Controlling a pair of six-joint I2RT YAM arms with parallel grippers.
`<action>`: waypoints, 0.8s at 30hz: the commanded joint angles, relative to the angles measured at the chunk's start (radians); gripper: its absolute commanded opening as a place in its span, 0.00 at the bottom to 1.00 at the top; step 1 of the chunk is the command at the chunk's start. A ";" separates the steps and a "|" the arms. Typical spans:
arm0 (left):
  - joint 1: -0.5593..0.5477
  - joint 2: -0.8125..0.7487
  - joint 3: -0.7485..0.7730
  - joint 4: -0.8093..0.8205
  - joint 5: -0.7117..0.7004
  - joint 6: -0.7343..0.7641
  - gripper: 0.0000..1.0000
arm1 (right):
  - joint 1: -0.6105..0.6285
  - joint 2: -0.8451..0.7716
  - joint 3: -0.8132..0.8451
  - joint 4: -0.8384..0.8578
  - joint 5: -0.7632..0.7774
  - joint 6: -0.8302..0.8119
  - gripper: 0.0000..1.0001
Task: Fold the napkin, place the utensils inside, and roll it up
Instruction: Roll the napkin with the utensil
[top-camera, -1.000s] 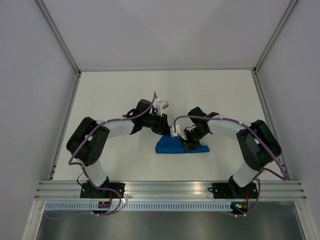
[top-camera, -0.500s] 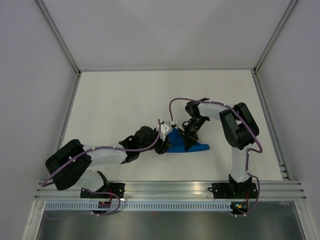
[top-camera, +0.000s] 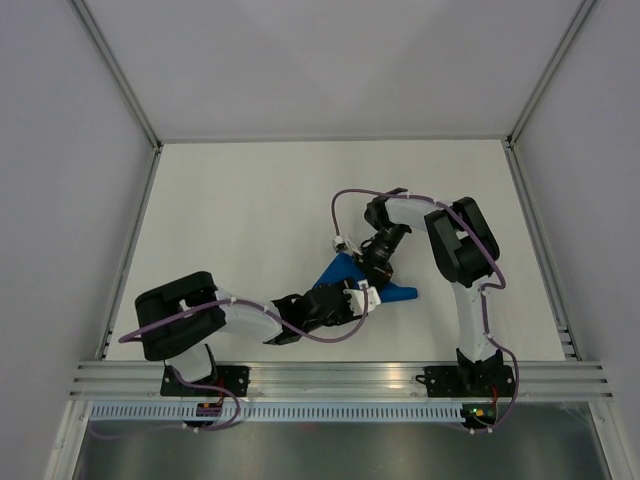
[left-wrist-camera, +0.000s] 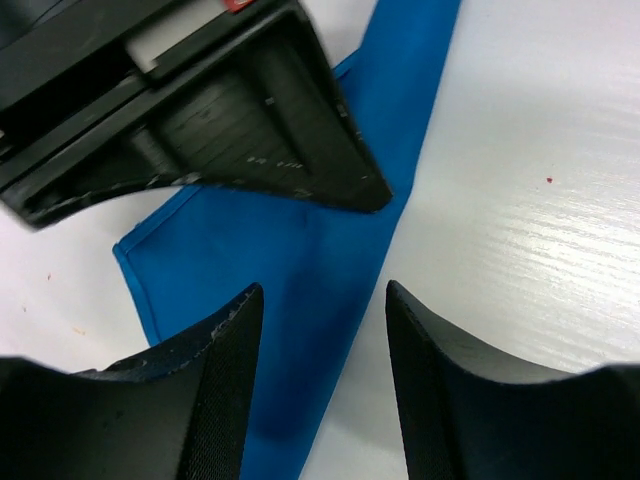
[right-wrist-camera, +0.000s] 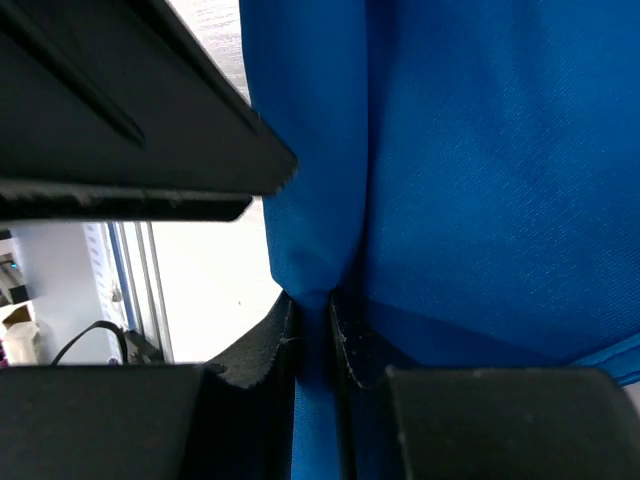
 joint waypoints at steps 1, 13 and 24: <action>-0.032 0.051 0.059 0.078 -0.063 0.166 0.58 | 0.004 0.063 0.047 0.067 0.084 -0.015 0.09; -0.067 0.186 0.156 -0.013 -0.057 0.258 0.60 | 0.004 0.127 0.124 0.009 0.113 -0.006 0.09; -0.037 0.249 0.226 -0.245 0.072 0.062 0.15 | 0.004 0.132 0.176 -0.025 0.070 -0.024 0.13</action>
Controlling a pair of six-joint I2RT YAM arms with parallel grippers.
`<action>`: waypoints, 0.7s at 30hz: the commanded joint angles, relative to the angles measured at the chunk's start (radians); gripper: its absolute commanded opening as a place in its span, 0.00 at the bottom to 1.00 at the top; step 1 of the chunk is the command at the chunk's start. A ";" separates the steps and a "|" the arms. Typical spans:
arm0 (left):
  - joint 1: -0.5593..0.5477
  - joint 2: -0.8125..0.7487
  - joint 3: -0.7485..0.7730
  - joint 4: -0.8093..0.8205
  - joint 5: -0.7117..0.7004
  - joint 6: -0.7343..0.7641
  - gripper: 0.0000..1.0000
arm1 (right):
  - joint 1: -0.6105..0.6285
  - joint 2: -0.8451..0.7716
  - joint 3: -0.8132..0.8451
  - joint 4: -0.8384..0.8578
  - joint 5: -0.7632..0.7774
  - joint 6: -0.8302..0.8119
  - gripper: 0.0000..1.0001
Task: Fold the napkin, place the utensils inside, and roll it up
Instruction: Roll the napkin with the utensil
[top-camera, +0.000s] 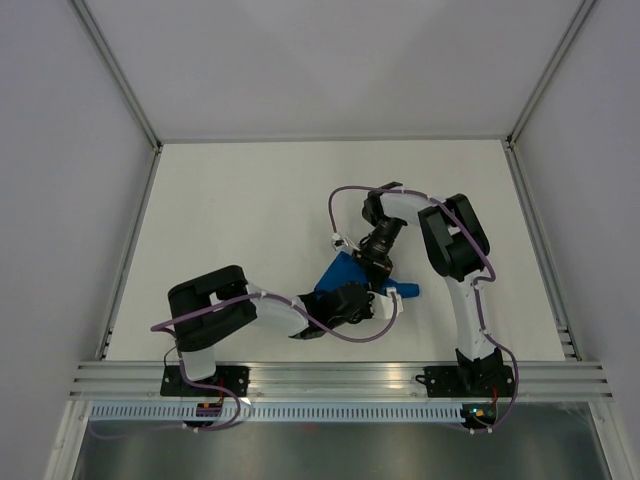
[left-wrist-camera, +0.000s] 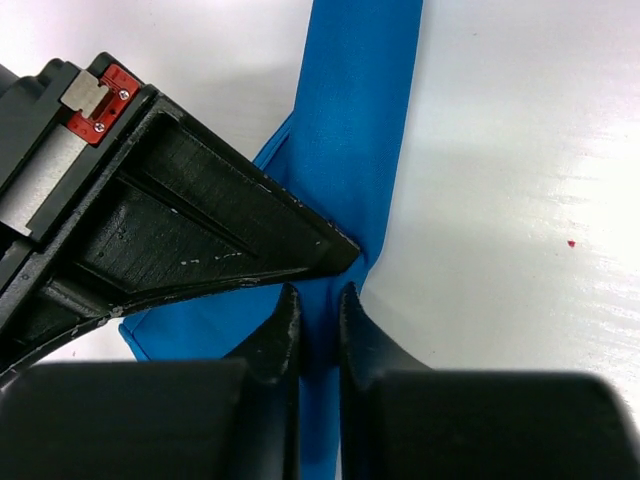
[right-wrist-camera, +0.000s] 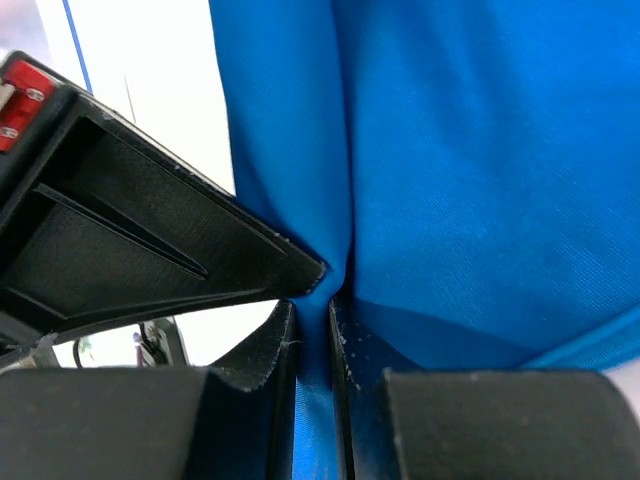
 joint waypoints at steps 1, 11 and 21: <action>0.009 0.048 0.026 -0.156 0.129 -0.133 0.06 | 0.006 0.025 0.033 0.118 0.012 -0.032 0.15; 0.082 0.027 0.003 -0.216 0.306 -0.304 0.02 | -0.028 -0.155 -0.053 0.244 -0.105 0.042 0.57; 0.149 0.051 0.003 -0.245 0.503 -0.405 0.02 | -0.226 -0.389 -0.089 0.394 -0.240 0.131 0.64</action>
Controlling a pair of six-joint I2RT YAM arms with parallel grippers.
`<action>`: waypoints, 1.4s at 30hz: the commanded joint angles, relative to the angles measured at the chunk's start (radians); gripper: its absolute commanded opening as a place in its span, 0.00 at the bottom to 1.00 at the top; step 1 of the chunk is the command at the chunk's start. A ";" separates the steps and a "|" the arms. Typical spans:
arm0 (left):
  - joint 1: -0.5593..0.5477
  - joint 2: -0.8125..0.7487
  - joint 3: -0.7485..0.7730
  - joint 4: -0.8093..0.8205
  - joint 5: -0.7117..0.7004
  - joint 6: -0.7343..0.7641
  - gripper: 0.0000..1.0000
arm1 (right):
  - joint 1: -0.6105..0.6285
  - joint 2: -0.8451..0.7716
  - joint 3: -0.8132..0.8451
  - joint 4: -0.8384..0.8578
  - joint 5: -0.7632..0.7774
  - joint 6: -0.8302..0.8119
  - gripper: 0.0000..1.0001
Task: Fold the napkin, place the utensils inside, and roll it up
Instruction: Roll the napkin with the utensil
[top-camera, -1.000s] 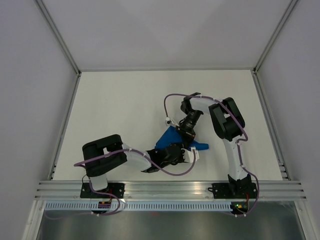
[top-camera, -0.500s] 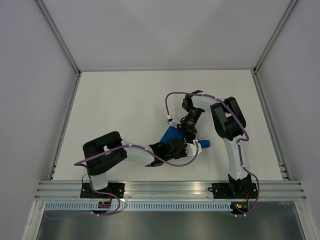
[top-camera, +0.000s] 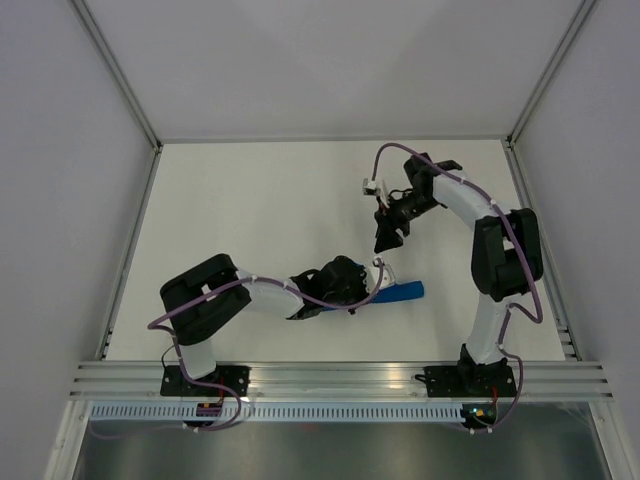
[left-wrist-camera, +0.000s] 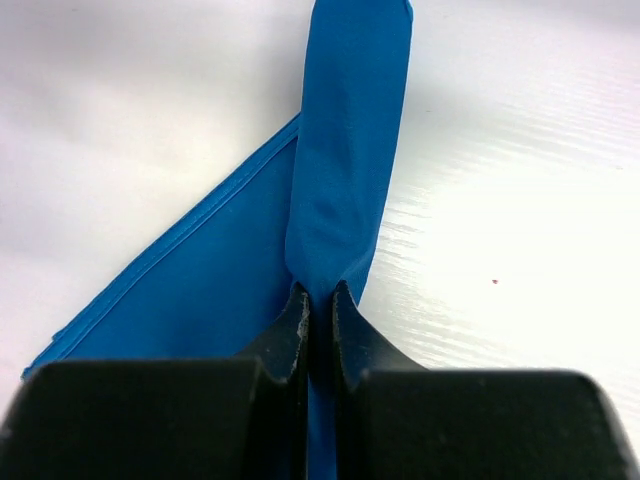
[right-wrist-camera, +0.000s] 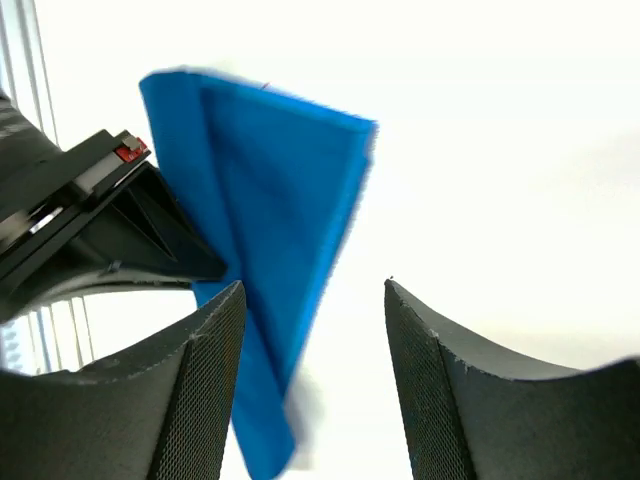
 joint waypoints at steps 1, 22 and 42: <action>0.038 0.070 -0.034 -0.195 0.210 -0.126 0.02 | -0.091 -0.128 -0.041 0.108 -0.135 0.013 0.64; 0.265 0.251 0.118 -0.331 0.638 -0.272 0.02 | 0.246 -0.838 -1.011 0.853 0.334 0.059 0.76; 0.304 0.328 0.211 -0.419 0.773 -0.312 0.02 | 0.424 -0.763 -1.127 1.050 0.575 0.064 0.68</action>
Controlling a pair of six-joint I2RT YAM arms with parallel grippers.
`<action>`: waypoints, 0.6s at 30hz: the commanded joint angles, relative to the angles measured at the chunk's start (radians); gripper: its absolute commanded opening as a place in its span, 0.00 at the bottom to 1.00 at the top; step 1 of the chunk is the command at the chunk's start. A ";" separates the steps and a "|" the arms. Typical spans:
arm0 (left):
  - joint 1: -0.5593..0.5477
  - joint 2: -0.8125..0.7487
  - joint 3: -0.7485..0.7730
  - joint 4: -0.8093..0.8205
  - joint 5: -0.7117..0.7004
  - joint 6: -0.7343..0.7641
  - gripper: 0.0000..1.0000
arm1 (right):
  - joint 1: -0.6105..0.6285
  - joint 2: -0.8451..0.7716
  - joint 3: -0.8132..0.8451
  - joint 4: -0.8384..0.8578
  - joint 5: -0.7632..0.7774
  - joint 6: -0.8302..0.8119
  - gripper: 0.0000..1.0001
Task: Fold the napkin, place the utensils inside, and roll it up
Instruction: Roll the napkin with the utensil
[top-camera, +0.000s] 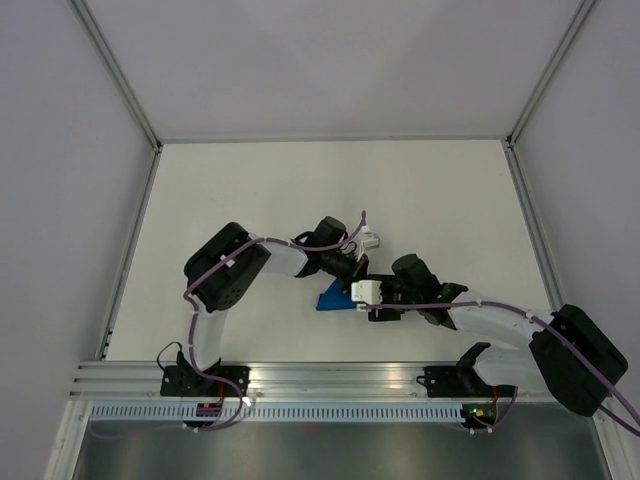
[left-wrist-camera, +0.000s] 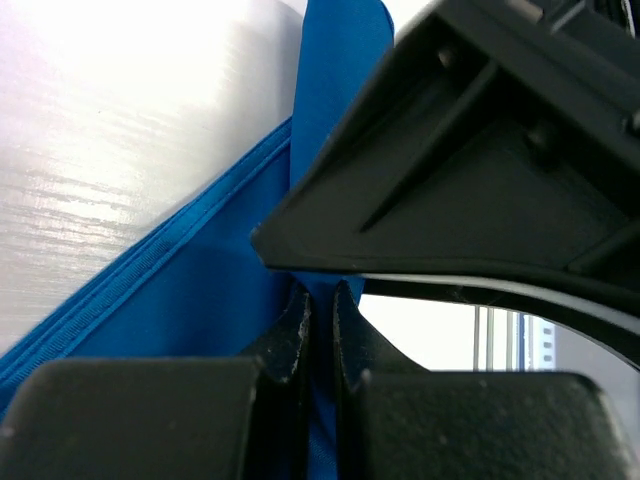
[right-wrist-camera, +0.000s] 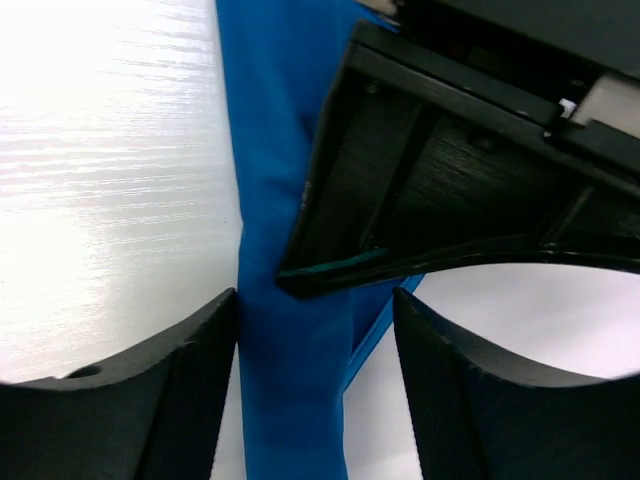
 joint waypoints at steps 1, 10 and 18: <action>0.007 0.084 -0.035 -0.199 -0.046 -0.002 0.02 | 0.011 0.041 -0.007 0.010 0.032 -0.011 0.65; 0.019 0.030 -0.032 -0.193 -0.060 0.004 0.30 | 0.015 0.119 0.036 -0.093 0.009 -0.040 0.29; 0.068 -0.158 -0.044 -0.101 -0.167 -0.033 0.45 | 0.014 0.178 0.113 -0.231 -0.037 -0.043 0.19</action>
